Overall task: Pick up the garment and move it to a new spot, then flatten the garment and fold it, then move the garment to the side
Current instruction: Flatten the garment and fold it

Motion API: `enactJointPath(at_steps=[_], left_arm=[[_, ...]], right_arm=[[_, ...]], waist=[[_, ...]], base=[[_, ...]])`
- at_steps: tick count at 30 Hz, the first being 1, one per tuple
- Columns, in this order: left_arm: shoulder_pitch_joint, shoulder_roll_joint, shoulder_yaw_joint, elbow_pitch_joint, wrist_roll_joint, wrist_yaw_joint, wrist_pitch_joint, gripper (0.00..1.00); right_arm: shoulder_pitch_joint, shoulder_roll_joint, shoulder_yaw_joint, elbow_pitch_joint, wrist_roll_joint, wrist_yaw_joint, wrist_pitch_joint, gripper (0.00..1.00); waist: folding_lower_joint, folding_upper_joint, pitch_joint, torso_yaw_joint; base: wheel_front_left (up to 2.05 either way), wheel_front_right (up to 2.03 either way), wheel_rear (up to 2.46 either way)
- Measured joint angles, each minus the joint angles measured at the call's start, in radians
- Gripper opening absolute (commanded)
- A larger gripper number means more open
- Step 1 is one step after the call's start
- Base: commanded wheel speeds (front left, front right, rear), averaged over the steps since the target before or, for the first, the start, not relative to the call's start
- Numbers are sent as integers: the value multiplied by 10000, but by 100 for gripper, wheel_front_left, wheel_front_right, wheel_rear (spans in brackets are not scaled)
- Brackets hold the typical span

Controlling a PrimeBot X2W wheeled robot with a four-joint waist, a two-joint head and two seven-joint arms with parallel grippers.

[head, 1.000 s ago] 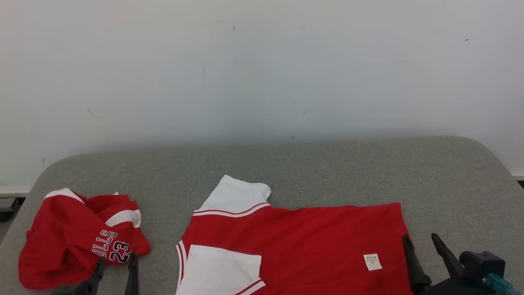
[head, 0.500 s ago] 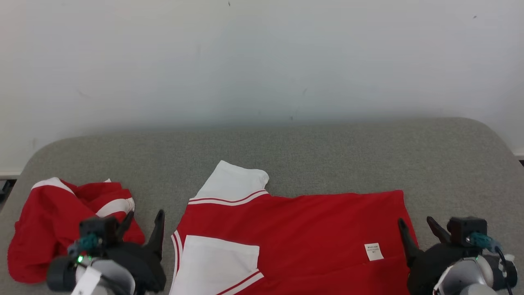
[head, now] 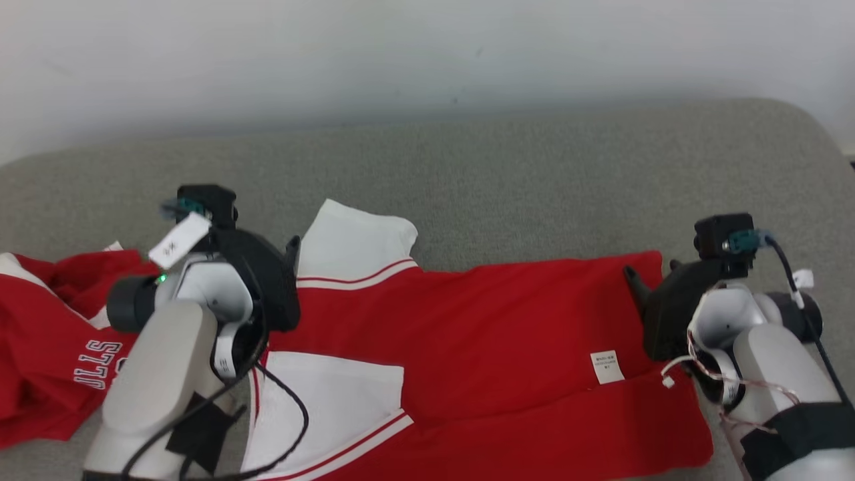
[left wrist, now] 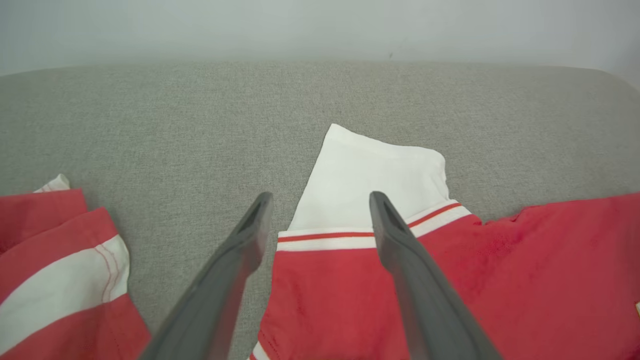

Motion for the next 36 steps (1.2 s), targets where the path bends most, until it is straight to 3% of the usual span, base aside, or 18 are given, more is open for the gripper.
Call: enactJointPath(at_steps=[10,23,30,32,35,36], left_arm=[[-1926,322,81,872,470,127,953,100],[-3627,508,-121,1576,907,107,1425,100],[-4298,629,-178,2127,970,-251,1346,100],[-4424,610,-242,2251,966,-407,1275,93],[-4487,525,-290,2470,941,-585,1198,95],[-4523,464,-330,2527,940,-669,1197,100]], right_arm=[[-1474,-151,-69,61,-221,-303,863,100],[-2522,-63,-194,-140,-224,-481,1106,100],[-3026,50,-144,119,-311,-485,1016,100],[-3032,104,-123,130,-311,-485,961,100],[-3035,125,-128,230,-307,-510,918,100],[-3035,123,-144,276,-307,-510,901,100]], waist=[[0,0,1450,-390],[0,0,3394,-758],[-2,0,4000,-913],[-2,-1,4023,-986],[-2,-1,3977,-1032],[-2,-1,3950,-1038]], base=[[0,0,0],[0,0,0],[0,0,0],[0,0,0],[0,0,0],[0,0,0]])
